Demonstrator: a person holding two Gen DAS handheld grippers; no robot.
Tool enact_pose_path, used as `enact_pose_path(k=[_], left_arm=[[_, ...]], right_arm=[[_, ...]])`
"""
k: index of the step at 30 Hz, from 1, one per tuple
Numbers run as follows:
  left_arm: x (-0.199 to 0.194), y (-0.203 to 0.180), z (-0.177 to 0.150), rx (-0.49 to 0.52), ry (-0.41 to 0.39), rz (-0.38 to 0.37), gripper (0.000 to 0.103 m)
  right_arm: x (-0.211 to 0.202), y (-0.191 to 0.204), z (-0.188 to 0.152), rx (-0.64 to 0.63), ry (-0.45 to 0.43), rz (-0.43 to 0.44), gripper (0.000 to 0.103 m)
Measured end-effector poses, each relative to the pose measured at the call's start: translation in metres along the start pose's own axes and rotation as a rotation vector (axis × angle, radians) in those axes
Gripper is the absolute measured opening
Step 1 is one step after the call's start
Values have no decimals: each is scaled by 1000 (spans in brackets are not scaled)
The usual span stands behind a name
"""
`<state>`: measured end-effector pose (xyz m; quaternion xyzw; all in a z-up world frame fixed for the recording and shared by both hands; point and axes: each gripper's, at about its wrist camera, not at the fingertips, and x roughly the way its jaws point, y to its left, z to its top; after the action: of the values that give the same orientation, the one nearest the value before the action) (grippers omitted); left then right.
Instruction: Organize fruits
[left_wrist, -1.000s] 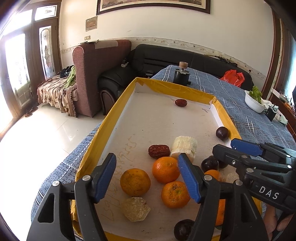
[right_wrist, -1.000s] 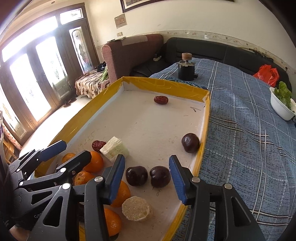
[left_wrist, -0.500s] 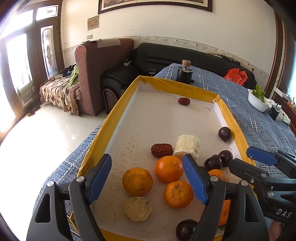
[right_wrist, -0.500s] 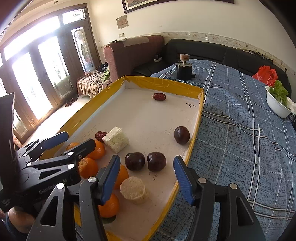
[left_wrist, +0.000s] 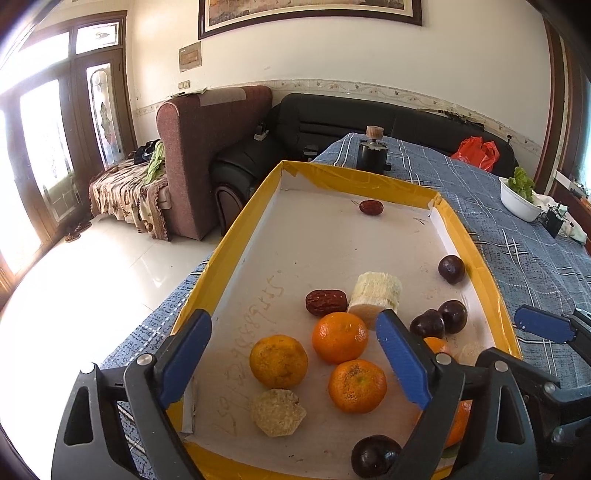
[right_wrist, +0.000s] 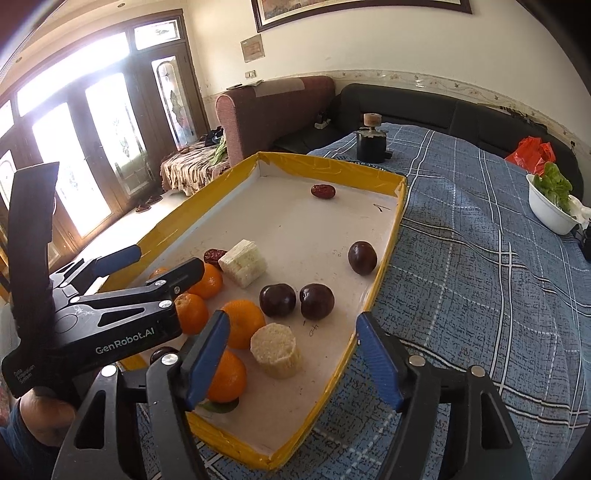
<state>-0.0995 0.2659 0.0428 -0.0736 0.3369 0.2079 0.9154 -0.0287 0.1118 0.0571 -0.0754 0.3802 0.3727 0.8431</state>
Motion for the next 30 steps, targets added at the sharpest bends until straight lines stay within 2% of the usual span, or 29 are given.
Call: enact_pose_path(k=[8,23,27,30], left_arm=[[-4,-4,-1,8,-4,6,96],[-2,-7,-2,10,11,7,96],[-1,-10,-6,8,36,20,99],[-7,-9,-9,3,26,18,99]], right_arm=[[-7,-6,-6,21,-7,10,83],[-10,-6,-15,18,0,18,84],[-15,-7,-19,19,0,16,85],[-20,-7,-26,19,-3,12,86]])
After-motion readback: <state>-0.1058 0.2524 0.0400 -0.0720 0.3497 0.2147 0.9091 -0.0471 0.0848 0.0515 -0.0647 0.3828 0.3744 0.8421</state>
